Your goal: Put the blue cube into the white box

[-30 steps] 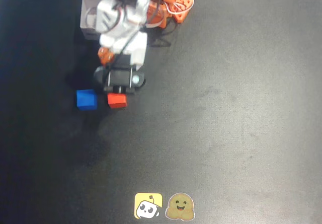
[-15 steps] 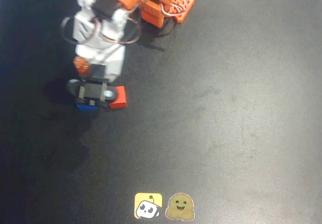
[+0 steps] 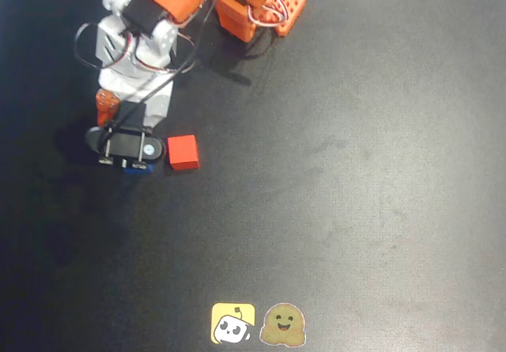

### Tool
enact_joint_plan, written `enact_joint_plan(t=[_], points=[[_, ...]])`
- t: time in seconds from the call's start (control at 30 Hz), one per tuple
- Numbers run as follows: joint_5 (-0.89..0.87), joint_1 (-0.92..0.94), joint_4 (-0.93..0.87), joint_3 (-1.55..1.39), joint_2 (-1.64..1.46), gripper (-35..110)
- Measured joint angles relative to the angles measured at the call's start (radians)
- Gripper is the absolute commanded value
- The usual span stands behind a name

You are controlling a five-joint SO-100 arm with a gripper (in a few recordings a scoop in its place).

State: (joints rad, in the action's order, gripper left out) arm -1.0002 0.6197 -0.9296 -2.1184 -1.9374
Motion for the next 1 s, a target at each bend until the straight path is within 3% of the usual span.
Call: enact_joint_plan(t=[1.0], points=[[0.011,-0.048,0.169,-0.114,0.072,24]])
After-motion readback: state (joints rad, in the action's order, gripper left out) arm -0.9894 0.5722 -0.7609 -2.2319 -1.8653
